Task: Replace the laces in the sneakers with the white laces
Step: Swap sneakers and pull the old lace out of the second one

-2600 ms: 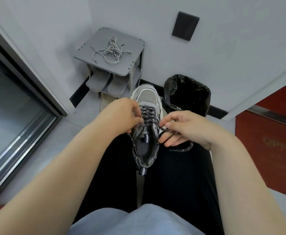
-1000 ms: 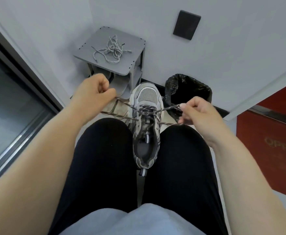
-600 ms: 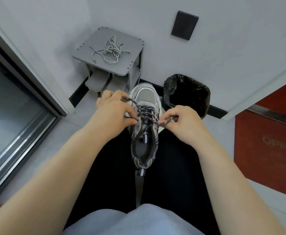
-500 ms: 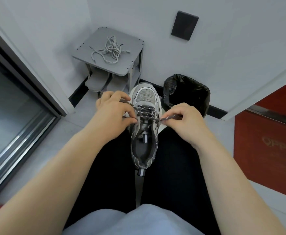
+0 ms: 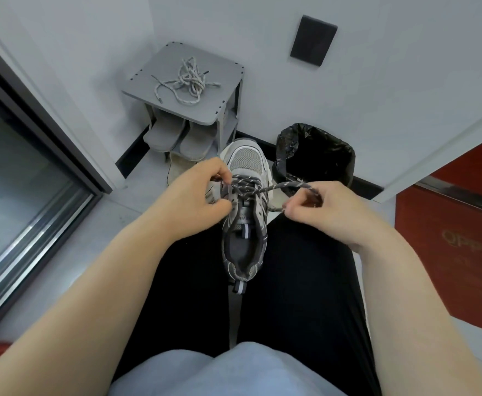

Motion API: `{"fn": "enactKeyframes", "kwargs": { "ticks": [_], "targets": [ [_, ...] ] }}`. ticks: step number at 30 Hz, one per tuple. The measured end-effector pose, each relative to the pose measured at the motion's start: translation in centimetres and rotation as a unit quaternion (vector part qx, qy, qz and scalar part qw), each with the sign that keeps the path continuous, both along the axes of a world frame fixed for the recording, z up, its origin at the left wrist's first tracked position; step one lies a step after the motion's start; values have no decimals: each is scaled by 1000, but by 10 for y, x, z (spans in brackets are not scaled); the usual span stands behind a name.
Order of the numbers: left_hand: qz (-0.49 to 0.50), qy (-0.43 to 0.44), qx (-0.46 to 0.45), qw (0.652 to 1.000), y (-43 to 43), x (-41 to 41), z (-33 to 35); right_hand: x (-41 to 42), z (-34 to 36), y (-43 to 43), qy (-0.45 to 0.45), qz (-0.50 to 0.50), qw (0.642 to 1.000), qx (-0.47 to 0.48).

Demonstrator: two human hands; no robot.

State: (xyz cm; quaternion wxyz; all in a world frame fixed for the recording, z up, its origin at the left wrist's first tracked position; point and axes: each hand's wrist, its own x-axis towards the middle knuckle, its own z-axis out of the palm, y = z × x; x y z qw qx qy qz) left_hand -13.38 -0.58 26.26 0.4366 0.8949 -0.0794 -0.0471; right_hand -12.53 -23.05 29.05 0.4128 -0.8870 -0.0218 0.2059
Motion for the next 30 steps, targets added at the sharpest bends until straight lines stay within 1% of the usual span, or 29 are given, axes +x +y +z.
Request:
{"fn": "enactKeyframes", "kwargs": {
  "ticks": [2, 3, 4, 5, 6, 7, 8, 9, 10, 12, 14, 17, 19, 22, 26, 28, 30],
  "targets": [
    [5, 23, -13, 1000, -1, 2, -1, 0, 2, 3, 2, 53, 998, -27],
    [18, 28, -20, 999, -3, 2, -1, 1, 3, 6, 3, 55, 998, -11],
    [33, 23, -9, 999, -5, 3, -2, 1, 3, 10, 7, 38, 999, 17],
    [43, 13, 20, 999, -7, 4, -2, 1, 1, 16, 8, 14, 999, 37],
    [46, 8, 52, 998, -9, 4, -2, 0, -2, 22, -3, -5, 1000, 27],
    [44, 9, 79, 996, -11, 4, -2, -2, -5, 30, -26, -6, 999, -22],
    [42, 11, 104, 994, -14, 3, -2, -3, -7, 36, -44, 11, 994, -98],
    [39, 10, 126, 991, -16, 3, -2, -5, -10, 42, -63, 37, 983, -170],
    [38, 12, 143, 989, -17, 3, -3, -7, -12, 47, -82, 58, 971, -218],
    [43, 17, 148, 988, -18, 4, -2, -10, -15, 54, -114, 86, 956, -258],
    [45, 23, 134, 990, -16, 5, 0, -12, -18, 58, -148, 93, 945, -278],
    [38, 23, 127, 991, -12, 4, 4, -17, -18, 58, -173, 56, 950, -252],
    [29, 24, 116, 993, -10, 2, 7, -23, -14, 53, -169, 34, 962, -210],
    [5, 21, 106, 994, -8, -6, 12, -35, -12, 45, -167, 15, 971, -172],
    [-38, 38, 130, 990, -7, -18, 10, -54, -21, 37, -137, 12, 982, -127],
    [-51, 52, 126, 989, -8, -24, 6, -60, -26, 33, -125, 5, 987, -98],
    [-57, 55, 122, 989, -9, -28, 5, -63, -29, 30, -116, 9, 989, -92]
  ]
}}
